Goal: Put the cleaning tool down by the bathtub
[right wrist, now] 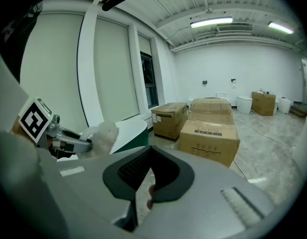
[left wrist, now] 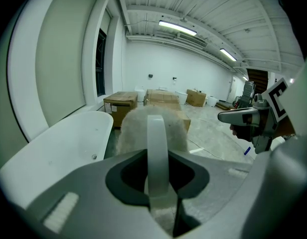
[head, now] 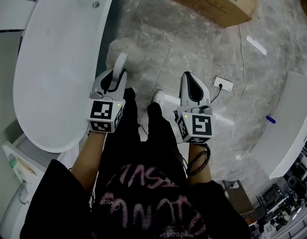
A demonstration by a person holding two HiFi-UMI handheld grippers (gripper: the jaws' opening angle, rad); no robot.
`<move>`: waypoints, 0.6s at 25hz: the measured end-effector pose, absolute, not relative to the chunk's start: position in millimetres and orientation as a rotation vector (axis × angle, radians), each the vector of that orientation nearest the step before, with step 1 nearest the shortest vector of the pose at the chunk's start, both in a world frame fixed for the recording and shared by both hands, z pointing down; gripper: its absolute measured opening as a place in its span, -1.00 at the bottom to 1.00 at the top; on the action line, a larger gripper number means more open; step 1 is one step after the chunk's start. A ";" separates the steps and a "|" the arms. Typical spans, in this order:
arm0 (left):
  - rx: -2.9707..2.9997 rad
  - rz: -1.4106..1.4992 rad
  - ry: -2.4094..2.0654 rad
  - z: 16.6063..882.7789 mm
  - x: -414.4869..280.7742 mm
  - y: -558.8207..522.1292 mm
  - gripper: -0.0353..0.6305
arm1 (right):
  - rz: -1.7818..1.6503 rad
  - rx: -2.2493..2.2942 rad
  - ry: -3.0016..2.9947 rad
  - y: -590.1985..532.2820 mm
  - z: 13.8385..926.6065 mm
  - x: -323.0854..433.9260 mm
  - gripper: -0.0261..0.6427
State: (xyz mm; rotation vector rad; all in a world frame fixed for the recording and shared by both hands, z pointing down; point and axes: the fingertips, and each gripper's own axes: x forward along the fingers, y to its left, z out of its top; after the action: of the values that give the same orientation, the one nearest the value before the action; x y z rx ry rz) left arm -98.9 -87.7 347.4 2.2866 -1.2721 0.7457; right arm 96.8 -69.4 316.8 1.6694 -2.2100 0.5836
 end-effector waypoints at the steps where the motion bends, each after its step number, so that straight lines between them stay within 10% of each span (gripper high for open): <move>1: 2.283 0.744 -1.271 350.7 -98.9 -88.7 -0.64 | 0.585 1.670 -2.208 -70.7 319.3 96.5 -0.85; 15: 2.219 0.755 -1.252 399.7 -100.0 -107.9 -0.64 | 0.639 1.694 -2.163 -87.4 359.4 97.4 -0.85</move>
State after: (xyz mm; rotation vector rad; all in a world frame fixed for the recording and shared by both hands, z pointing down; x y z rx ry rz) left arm -100.0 -107.9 399.7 2.2189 -1.2517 0.7547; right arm 97.4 -87.4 359.4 1.6943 -2.1628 0.6387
